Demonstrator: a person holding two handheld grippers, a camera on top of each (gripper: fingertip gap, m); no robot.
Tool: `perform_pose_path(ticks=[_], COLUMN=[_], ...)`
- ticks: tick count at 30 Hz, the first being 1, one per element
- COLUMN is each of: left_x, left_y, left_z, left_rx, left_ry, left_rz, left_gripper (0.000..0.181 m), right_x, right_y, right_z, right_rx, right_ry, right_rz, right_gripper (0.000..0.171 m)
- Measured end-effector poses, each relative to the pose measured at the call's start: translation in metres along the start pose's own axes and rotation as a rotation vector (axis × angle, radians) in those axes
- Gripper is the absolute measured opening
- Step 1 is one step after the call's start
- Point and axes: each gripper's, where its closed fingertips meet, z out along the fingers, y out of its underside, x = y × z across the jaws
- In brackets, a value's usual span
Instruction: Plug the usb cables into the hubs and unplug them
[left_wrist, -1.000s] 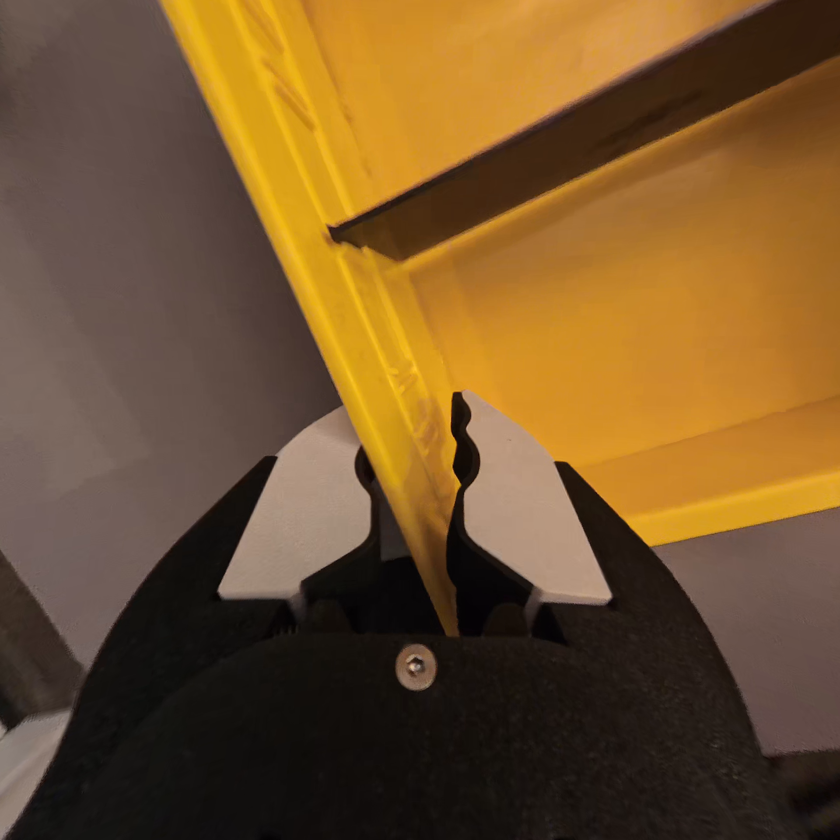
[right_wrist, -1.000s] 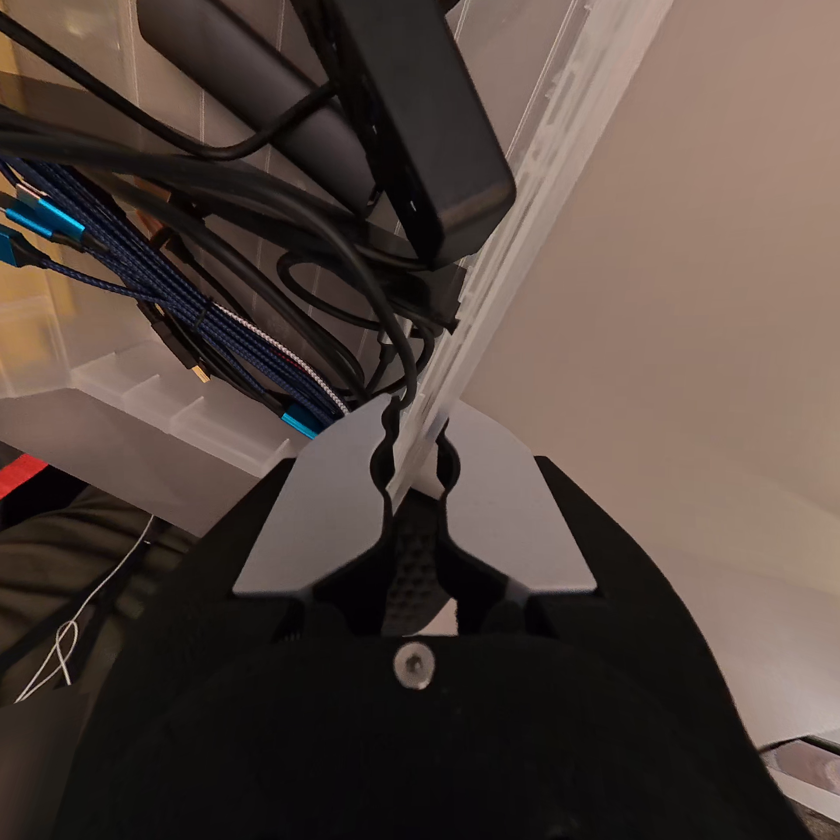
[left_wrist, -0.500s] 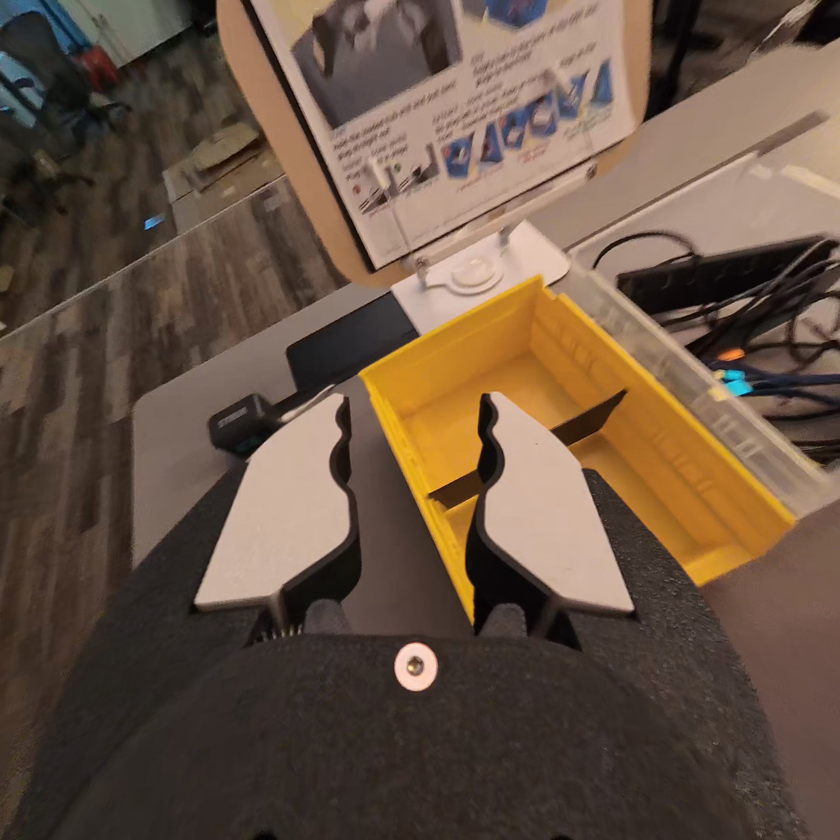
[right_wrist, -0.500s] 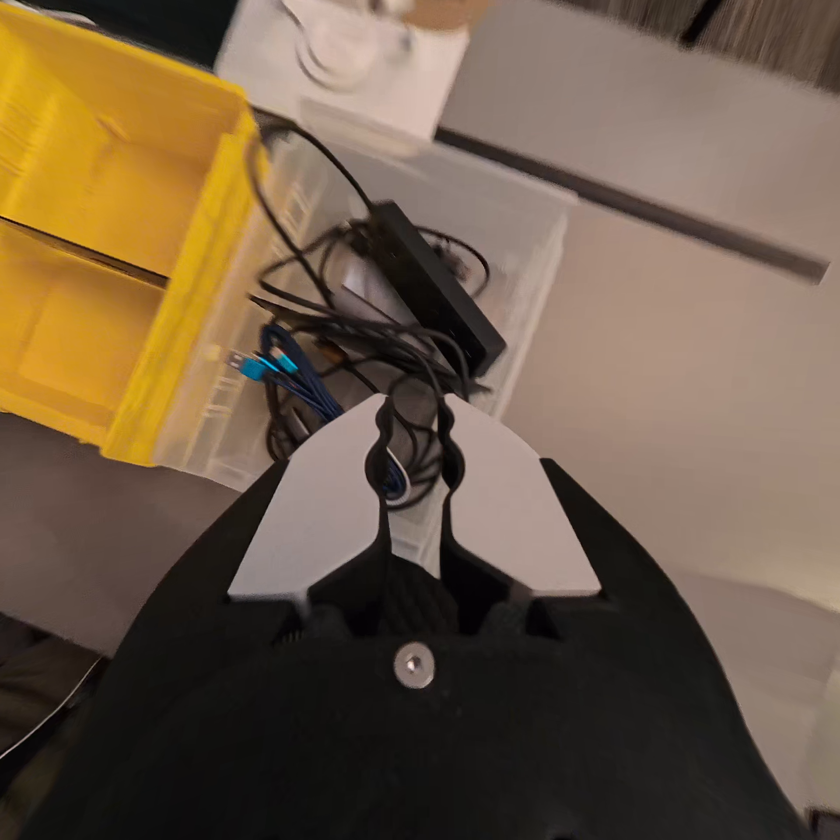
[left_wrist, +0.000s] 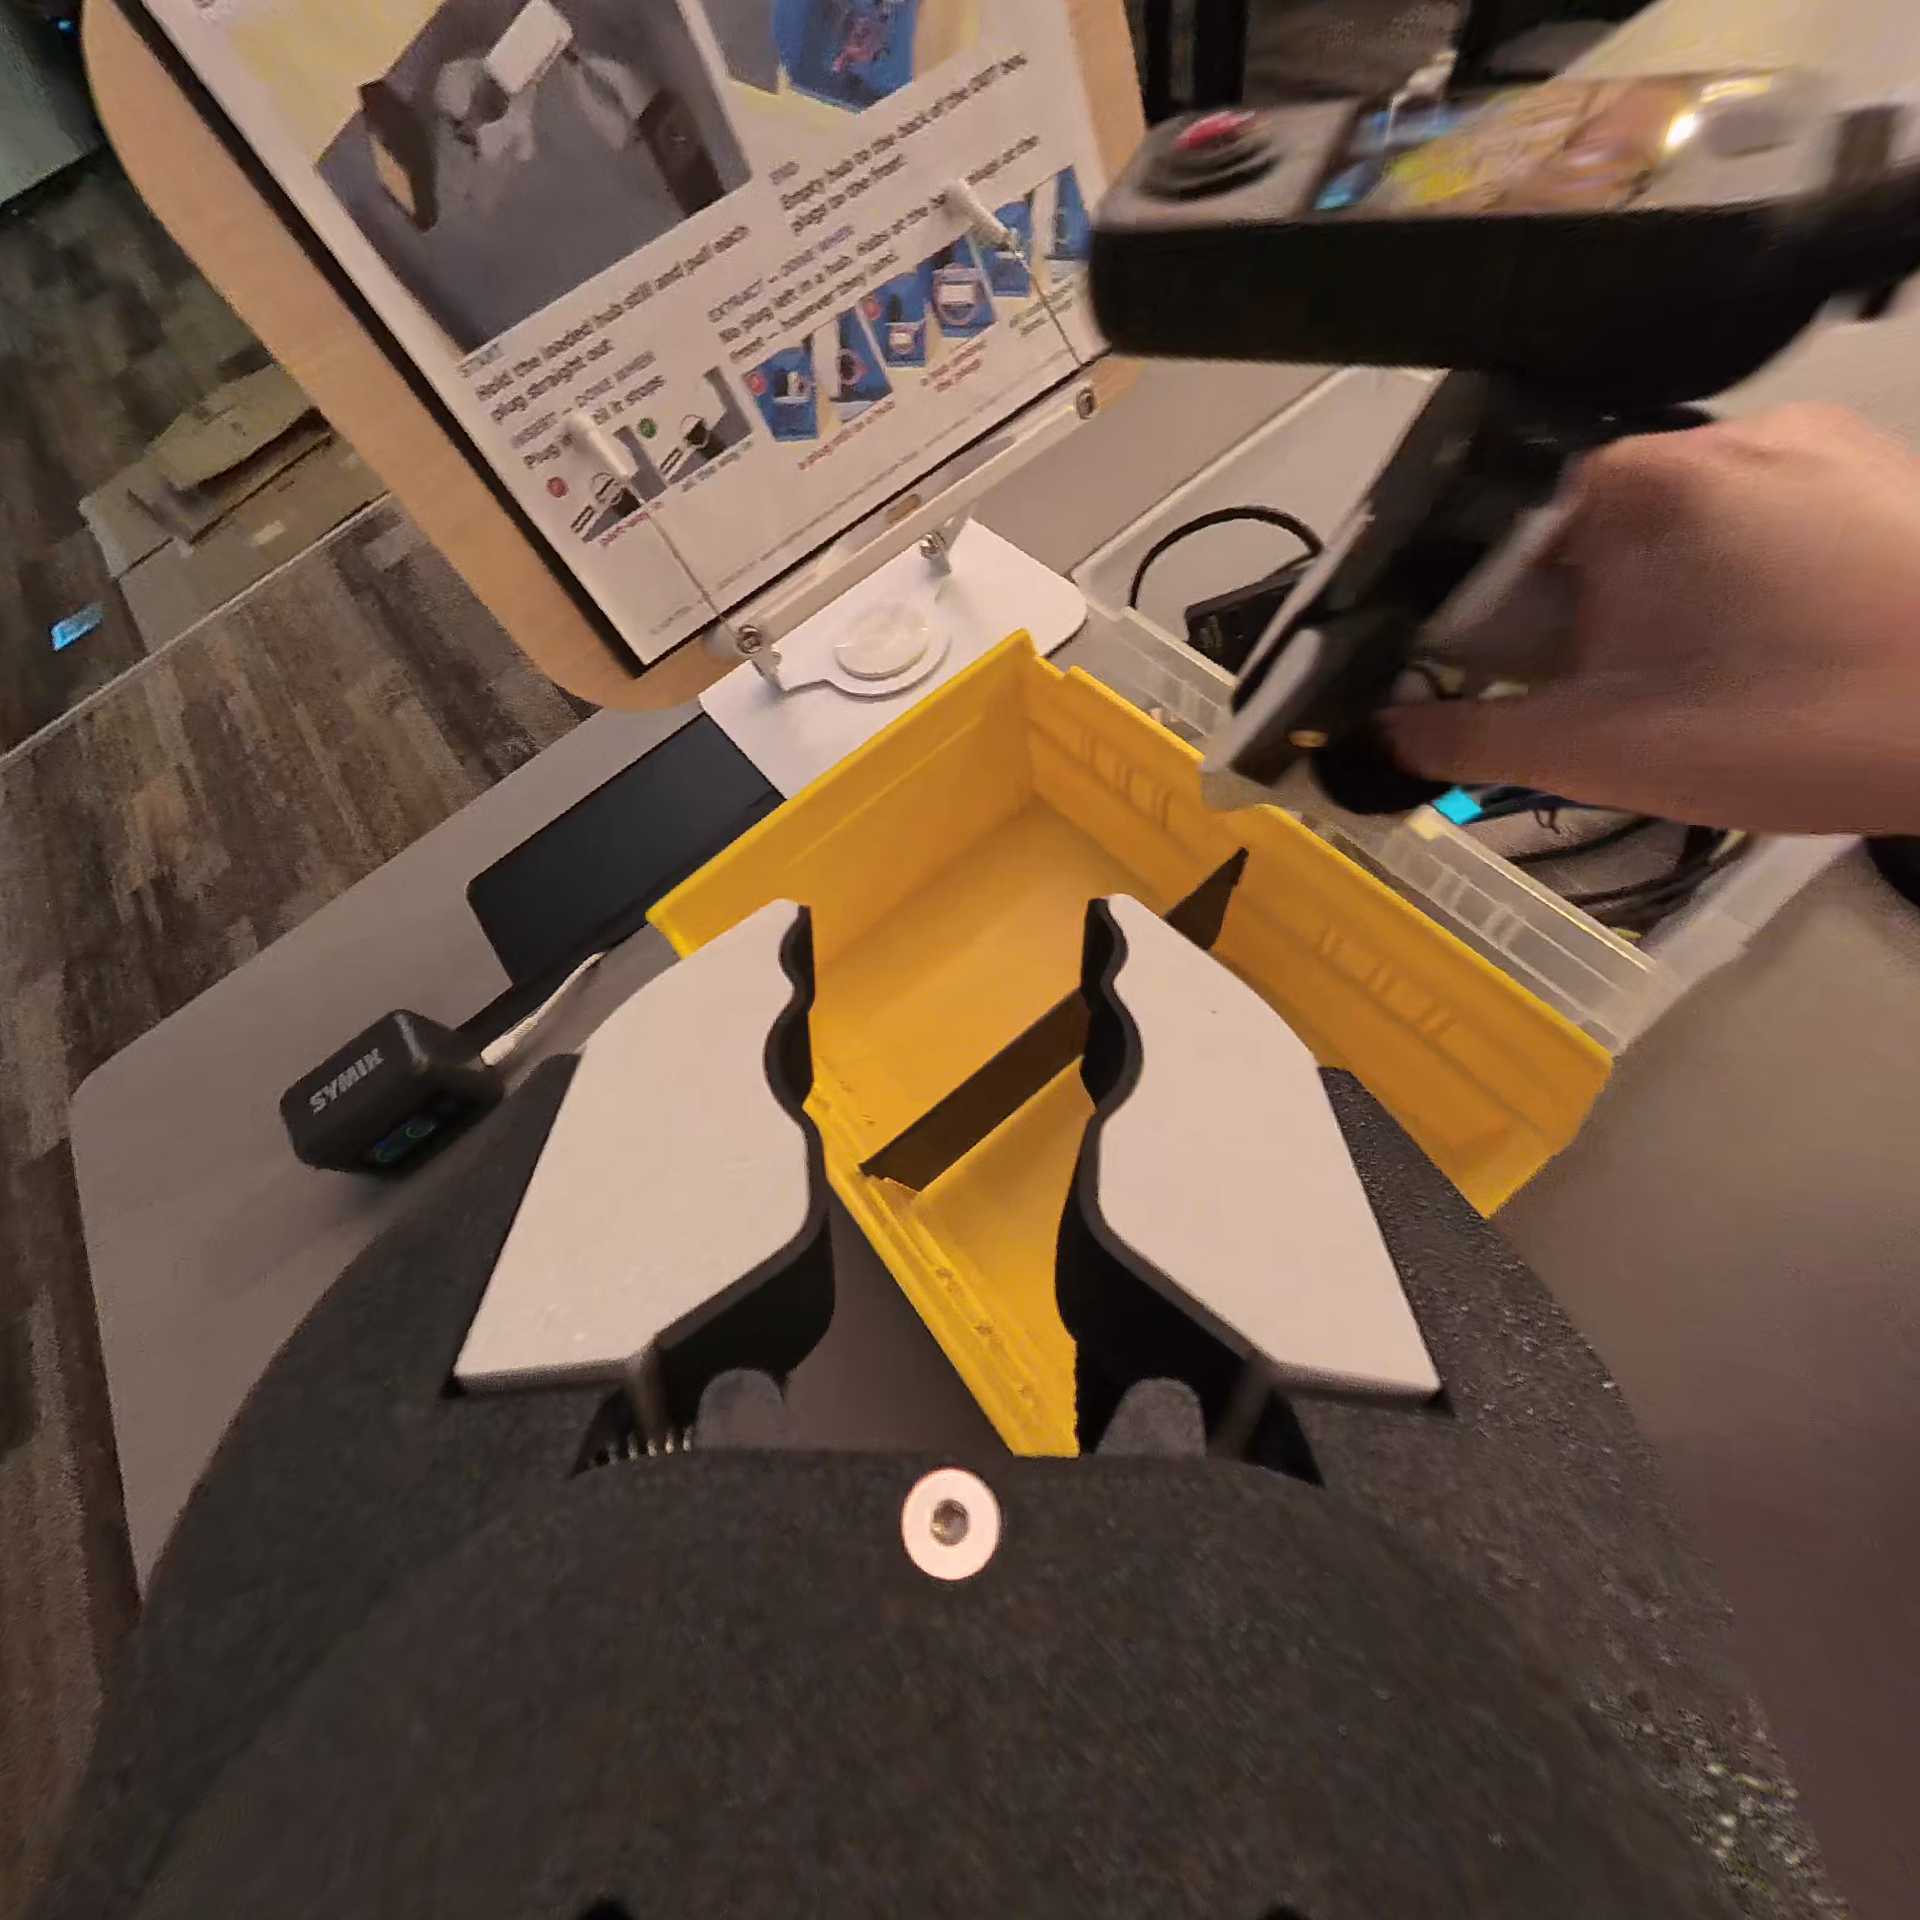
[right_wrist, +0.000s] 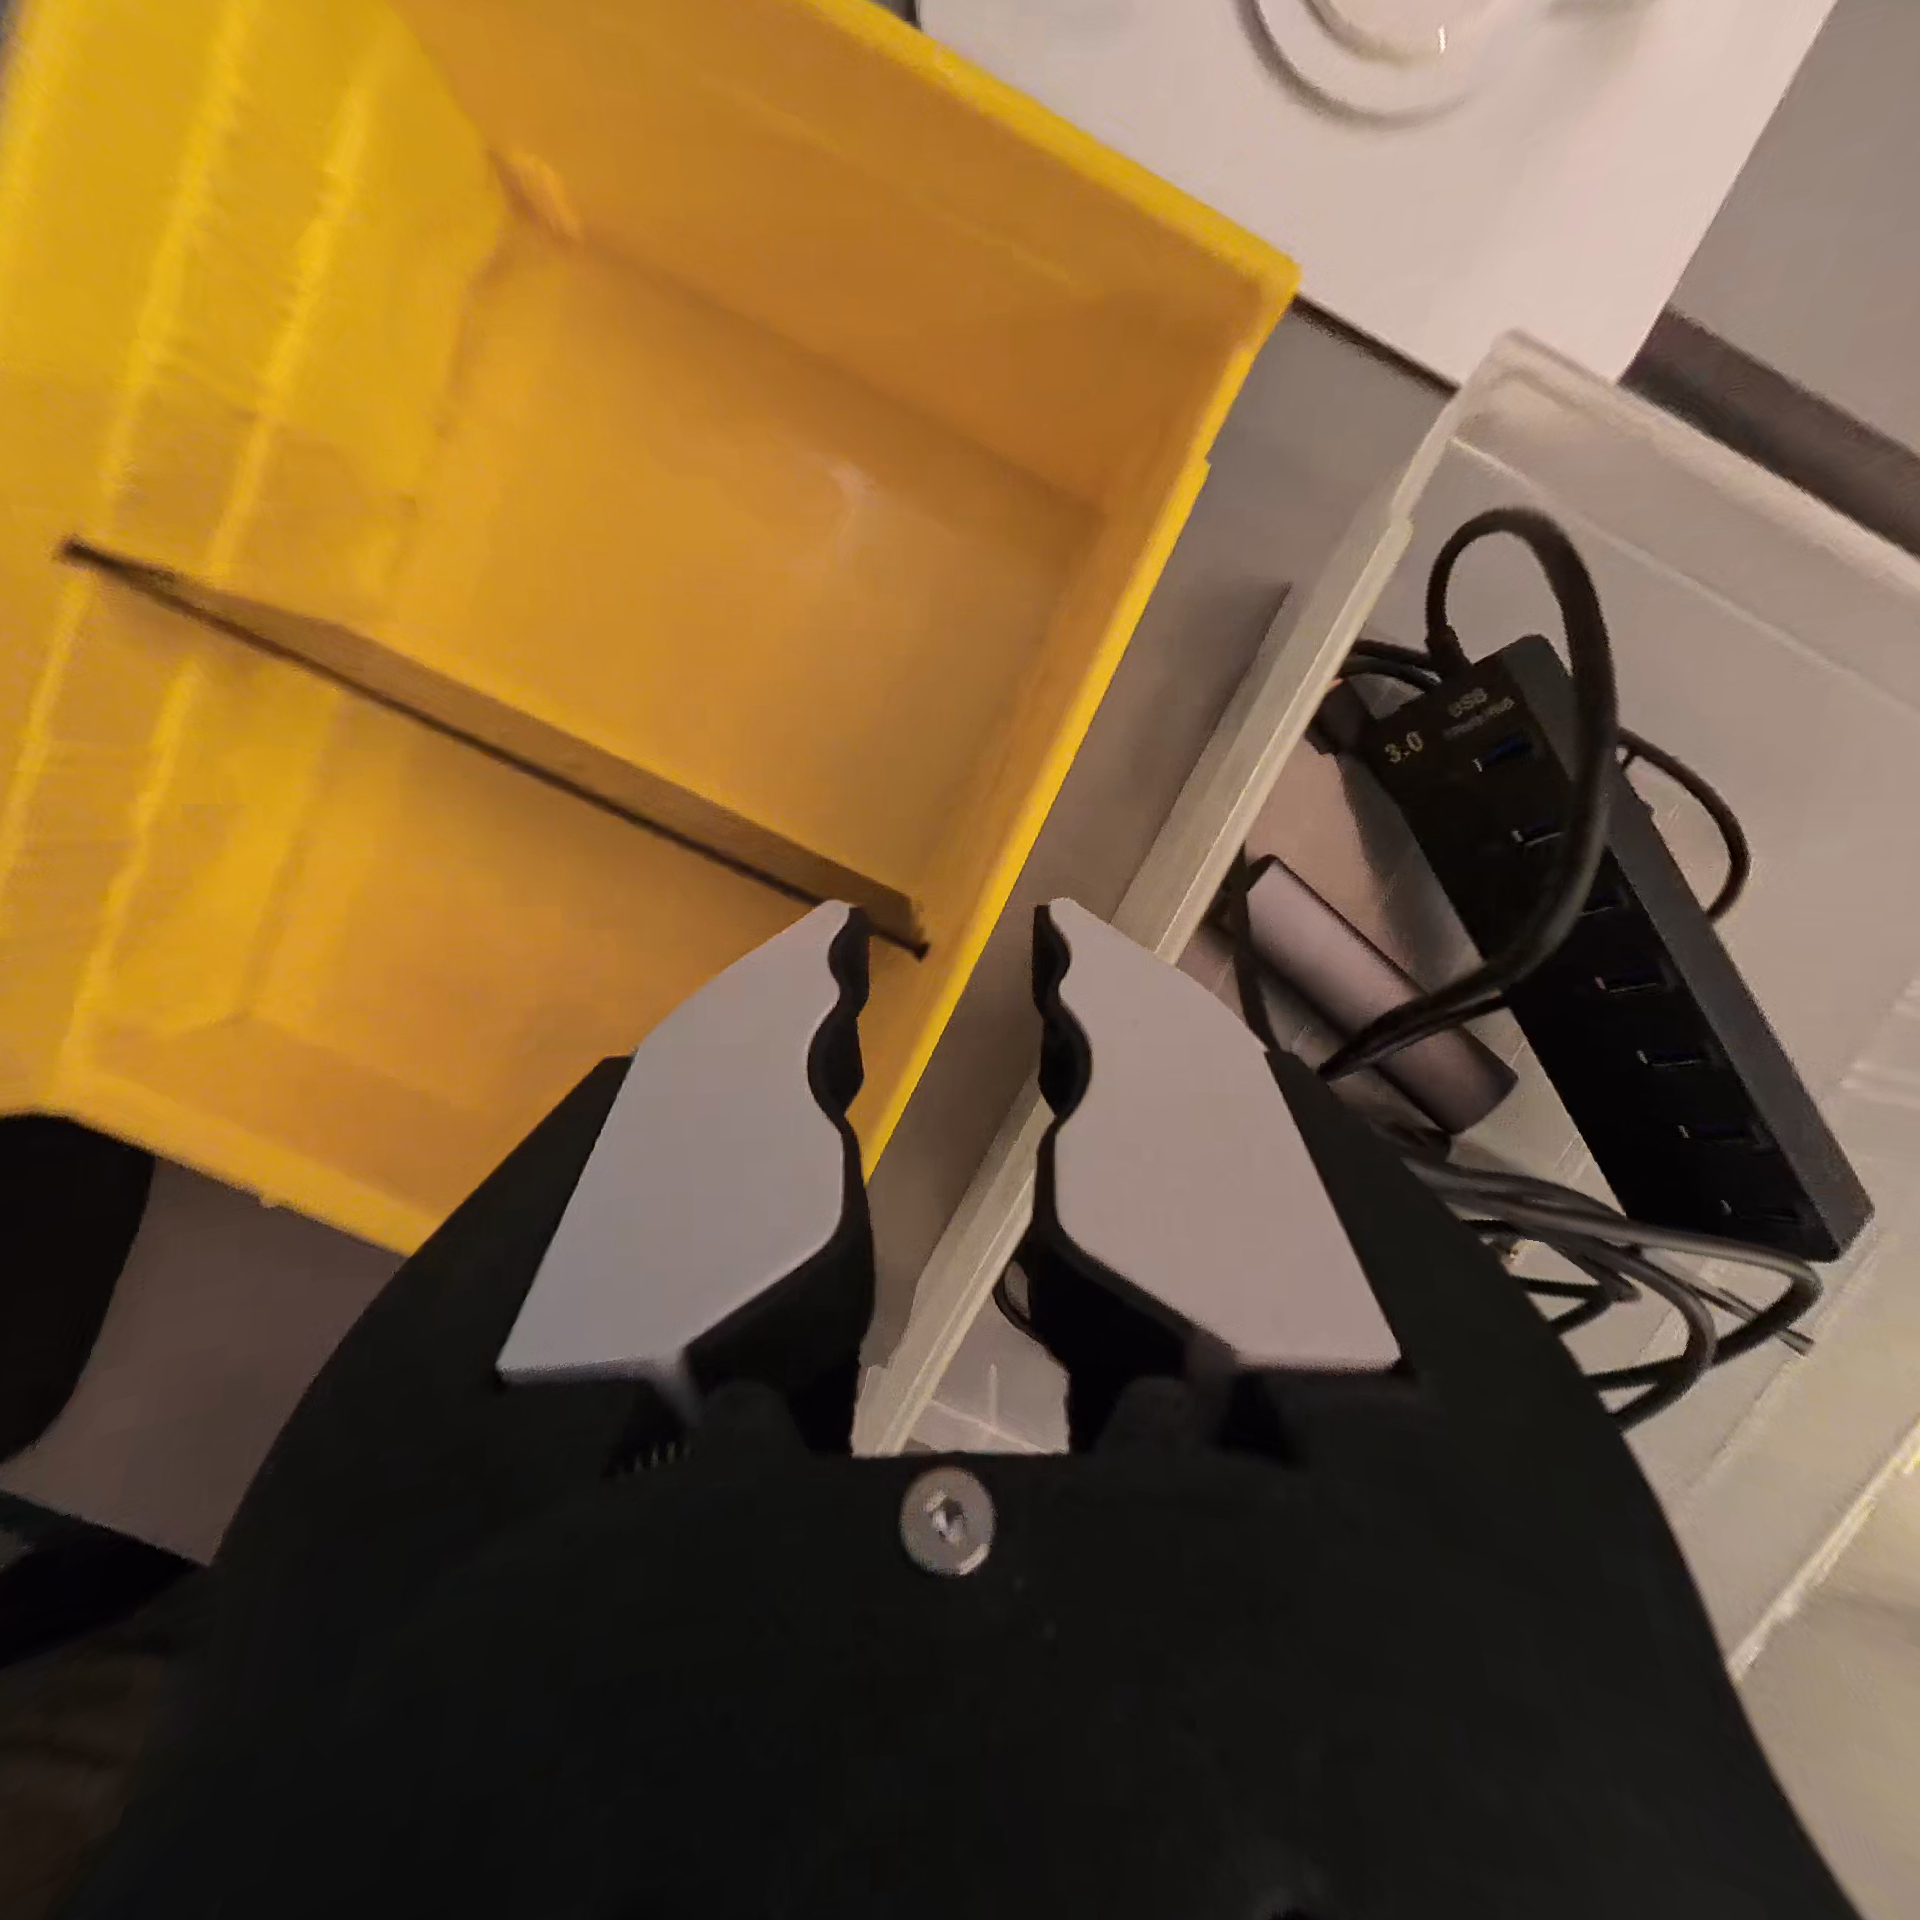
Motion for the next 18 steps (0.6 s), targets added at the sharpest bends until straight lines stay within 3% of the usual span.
perform_pose_path(ticks=[3, 7, 18], left_x=[0.004, 0.001, -0.015], left_y=[0.001, 0.0, -0.002], left_z=[-0.006, -0.017, -0.038], left_rx=[0.002, 0.025, 0.09], left_ry=[0.017, 0.038, 0.039], left_rz=[0.008, -0.007, -0.064], left_gripper=[0.05, 0.05, 0.048], right_x=[0.013, 0.001, -0.023], right_y=[0.003, 0.021, 0.059], right_z=[0.02, 0.029, 0.026], right_rx=[-0.098, -0.184, -0.198], right_ry=[0.062, 0.007, 0.034], right_rz=[0.078, 0.11, 0.109], right_gripper=[0.031, 0.028, 0.027])
